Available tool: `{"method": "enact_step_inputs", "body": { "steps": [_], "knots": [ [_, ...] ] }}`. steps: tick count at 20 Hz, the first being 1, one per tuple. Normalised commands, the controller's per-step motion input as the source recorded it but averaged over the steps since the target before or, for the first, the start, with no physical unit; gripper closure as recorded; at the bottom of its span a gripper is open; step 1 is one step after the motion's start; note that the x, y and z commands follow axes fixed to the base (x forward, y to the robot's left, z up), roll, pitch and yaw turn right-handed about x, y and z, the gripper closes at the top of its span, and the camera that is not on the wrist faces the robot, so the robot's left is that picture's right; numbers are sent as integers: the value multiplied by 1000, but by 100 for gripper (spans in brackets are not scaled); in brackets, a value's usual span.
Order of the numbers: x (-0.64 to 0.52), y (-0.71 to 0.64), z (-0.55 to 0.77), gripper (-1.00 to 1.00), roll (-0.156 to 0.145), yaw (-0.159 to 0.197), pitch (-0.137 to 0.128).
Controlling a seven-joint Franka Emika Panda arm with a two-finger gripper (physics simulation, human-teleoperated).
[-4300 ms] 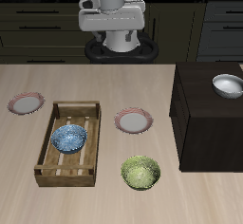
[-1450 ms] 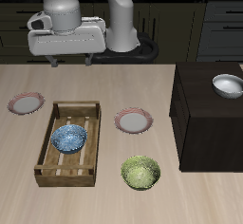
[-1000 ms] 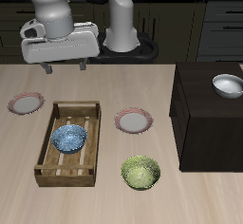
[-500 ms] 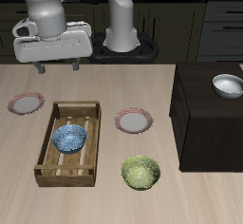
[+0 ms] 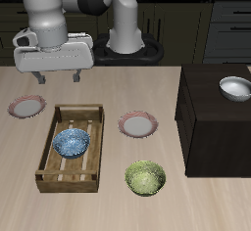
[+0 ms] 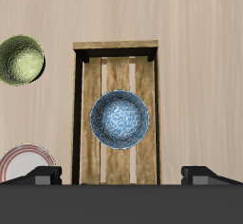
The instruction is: Stack the blue bowl on the green bowl
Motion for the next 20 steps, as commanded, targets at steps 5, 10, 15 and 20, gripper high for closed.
{"method": "enact_step_inputs", "body": {
  "steps": [5,10,15,20],
  "knots": [
    [57,-61,-266,-100,-18,-17,-3],
    [35,29,-230,-100,-3,-9,12],
    [46,-113,-341,-100,-29,-17,25],
    [15,-75,-263,-100,-24,6,16]
  ]
}}
